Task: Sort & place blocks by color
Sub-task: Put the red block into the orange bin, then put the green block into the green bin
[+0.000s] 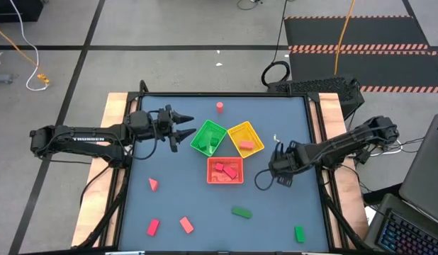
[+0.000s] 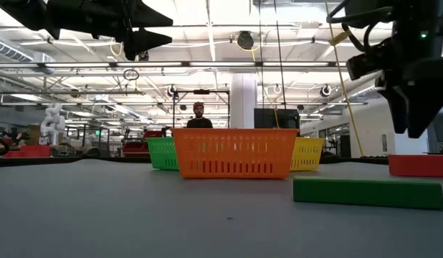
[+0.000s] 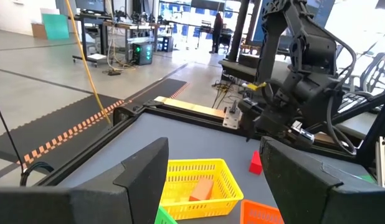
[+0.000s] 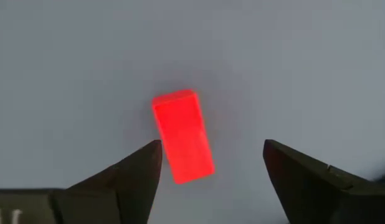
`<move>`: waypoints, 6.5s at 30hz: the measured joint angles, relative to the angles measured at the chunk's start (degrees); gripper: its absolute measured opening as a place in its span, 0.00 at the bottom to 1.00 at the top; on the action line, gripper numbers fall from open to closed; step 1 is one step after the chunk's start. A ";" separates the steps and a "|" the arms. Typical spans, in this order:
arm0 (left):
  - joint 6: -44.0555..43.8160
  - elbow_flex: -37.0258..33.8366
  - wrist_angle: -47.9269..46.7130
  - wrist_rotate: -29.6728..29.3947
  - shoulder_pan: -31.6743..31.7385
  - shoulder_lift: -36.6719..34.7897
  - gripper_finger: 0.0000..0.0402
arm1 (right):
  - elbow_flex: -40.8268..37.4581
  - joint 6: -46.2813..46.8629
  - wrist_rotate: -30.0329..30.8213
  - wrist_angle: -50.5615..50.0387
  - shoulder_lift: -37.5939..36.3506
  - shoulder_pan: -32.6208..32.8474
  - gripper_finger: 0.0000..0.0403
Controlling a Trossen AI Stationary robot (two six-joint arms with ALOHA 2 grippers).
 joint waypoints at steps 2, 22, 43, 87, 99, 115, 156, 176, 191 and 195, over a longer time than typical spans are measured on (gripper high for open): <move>0.00 0.00 -0.01 0.01 0.00 0.00 0.63 | -1.00 -1.05 -0.02 1.59 0.00 0.55 0.71; -0.02 0.00 -0.02 -0.02 0.00 0.00 0.63 | -12.48 -1.99 -2.93 18.13 0.00 1.16 0.66; 0.06 -0.04 0.14 -0.04 0.00 -0.01 0.63 | -7.13 -1.69 -4.09 25.76 -2.80 1.16 0.30; 0.11 -0.04 -0.02 -0.06 0.04 0.00 0.63 | 4.32 -20.77 1.73 54.83 8.42 -3.43 0.72; 0.09 -0.04 -0.03 -0.06 0.04 -0.02 0.63 | 4.32 -4.35 -1.20 41.79 5.60 5.69 0.69; 1.73 -0.04 4.08 -0.48 0.50 -0.01 0.63 | 4.30 14.22 1.63 47.71 15.11 17.99 0.68; -3.21 -0.02 -4.31 2.60 -3.97 -0.02 0.63 | 16.96 -13.31 18.52 43.07 23.25 17.15 0.24; -3.39 0.00 -8.81 -4.43 -9.72 -0.02 0.63 | 16.98 -51.78 0.60 63.67 21.28 -20.50 0.24; -5.68 0.00 -10.90 -8.04 -11.04 0.26 0.63 | 17.00 -51.05 -10.47 73.23 30.64 -26.70 0.29; -5.77 0.00 -10.94 -8.04 -11.04 0.26 0.63 | 17.00 -49.13 -10.36 73.92 30.64 -26.90 0.41</move>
